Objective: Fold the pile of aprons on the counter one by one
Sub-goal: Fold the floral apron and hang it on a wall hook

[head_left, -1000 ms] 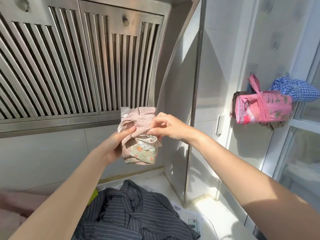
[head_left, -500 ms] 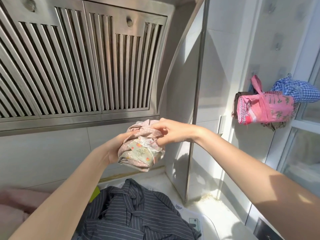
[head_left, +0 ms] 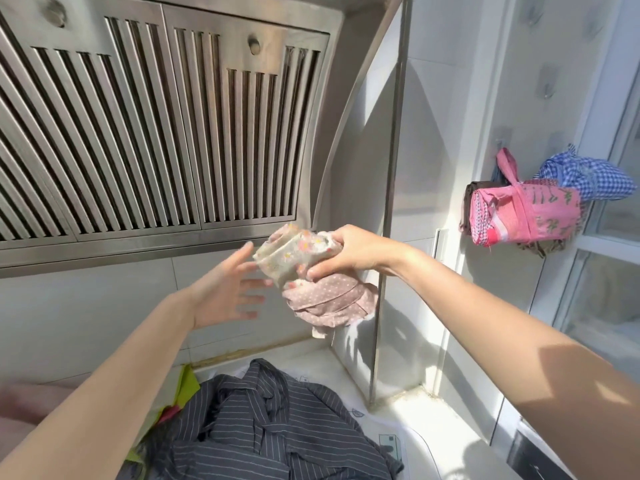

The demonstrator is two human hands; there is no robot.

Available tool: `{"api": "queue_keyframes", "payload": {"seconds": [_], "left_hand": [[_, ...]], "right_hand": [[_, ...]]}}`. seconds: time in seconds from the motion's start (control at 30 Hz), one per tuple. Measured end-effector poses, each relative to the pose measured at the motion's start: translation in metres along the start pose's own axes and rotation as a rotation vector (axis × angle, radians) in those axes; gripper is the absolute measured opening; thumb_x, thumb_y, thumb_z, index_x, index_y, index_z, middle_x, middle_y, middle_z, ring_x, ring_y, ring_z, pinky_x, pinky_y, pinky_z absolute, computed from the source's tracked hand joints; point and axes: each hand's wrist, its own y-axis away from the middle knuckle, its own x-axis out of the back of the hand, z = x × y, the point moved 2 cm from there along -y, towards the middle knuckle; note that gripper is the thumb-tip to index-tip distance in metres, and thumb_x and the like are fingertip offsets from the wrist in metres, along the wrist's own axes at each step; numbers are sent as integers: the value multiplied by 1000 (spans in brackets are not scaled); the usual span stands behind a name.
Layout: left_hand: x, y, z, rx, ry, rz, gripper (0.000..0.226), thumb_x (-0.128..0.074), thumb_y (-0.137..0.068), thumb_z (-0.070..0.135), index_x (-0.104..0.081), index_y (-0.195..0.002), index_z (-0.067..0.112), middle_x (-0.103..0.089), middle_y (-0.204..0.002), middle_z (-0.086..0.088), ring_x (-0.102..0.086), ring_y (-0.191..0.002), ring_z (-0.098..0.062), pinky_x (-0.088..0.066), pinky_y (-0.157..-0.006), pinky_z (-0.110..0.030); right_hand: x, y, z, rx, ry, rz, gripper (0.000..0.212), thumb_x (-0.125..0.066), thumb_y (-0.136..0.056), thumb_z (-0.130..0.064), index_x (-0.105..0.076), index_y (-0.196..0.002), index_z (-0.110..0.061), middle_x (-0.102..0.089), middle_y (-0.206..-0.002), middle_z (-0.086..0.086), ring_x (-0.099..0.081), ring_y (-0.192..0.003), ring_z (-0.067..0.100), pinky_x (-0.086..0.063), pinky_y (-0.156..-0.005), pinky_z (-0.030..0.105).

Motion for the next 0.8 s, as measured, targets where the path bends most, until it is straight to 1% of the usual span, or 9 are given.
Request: {"api": "queue_keyframes", "payload": {"seconds": [0.07, 0.17, 0.27, 0.37, 0.43, 0.47, 0.53, 0.63, 0.8], "left_hand": [[-9, 9, 16, -197, -4, -64, 78, -55, -66, 74, -48, -131, 30, -57, -131, 3, -53, -121, -21, -45, -95, -41], [-31, 7, 28, -359, -388, -128, 86, -82, -49, 59, -50, -125, 33, -60, -126, 6, -58, -114, -11, -47, -95, -31], [-49, 2, 34, -413, -503, -86, 55, -81, -67, 42, -56, -115, 36, -66, -113, 10, -64, -101, -6, -52, -81, -21], [-63, 1, 33, -416, -474, -30, 20, -68, -81, 31, -65, -100, 26, -73, -89, 10, -68, -80, -2, -52, -64, -14], [-73, 0, 28, -422, -503, 0, 14, -71, -81, 25, -69, -93, 18, -72, -78, 10, -66, -68, 2, -48, -57, -11], [-78, -1, 24, -440, -532, 0, 14, -72, -80, 24, -70, -91, 17, -73, -77, 11, -65, -68, 2, -48, -60, -11], [-83, -5, 19, -492, -547, 47, 16, -72, -79, 29, -71, -91, 19, -74, -81, 10, -67, -74, -1, -51, -66, -15], [-89, -8, 29, -529, -464, 81, 13, -64, -85, 35, -68, -91, 25, -73, -79, 11, -67, -70, -3, -52, -58, -15], [-101, -11, 33, -540, -506, 48, 13, -60, -89, 31, -67, -90, 20, -72, -83, 5, -66, -72, -4, -53, -65, -18]], "right_hand": [[6, 5, 9, -108, -227, -45, 22, -81, -71, -17, -71, -88, -9, -72, -84, 5, -67, -79, 17, -54, -80, 31], [2, 11, 17, -175, -395, -112, 12, -76, -74, -8, -68, -84, -8, -71, -77, 6, -68, -70, 18, -55, -73, 31], [0, 18, 14, -196, -551, -121, 26, -77, -68, -14, -66, -90, -5, -70, -82, 9, -67, -77, 21, -55, -76, 33], [12, 16, 27, -290, -678, 51, 43, -76, -66, -33, -67, -93, -1, -71, -88, 13, -68, -78, 24, -56, -81, 37], [23, 11, 41, -368, -767, 237, 56, -78, -59, -49, -67, -92, -6, -68, -87, 10, -64, -74, 24, -51, -93, 45], [26, 10, 50, -391, -771, 302, 60, -80, -54, -54, -67, -91, -9, -64, -83, 6, -60, -71, 23, -46, -99, 49], [26, 12, 51, -432, -803, 299, 42, -78, -69, -44, -68, -88, -7, -65, -77, 6, -60, -71, 24, -46, -98, 49], [27, 15, 40, -445, -736, 229, 13, -67, -85, -11, -63, -80, 0, -65, -74, 13, -62, -73, 26, -50, -82, 42], [37, 11, 34, -545, -501, 296, 6, -59, -85, -2, -58, -79, -2, -62, -68, 11, -60, -58, 23, -50, -57, 29]]}}
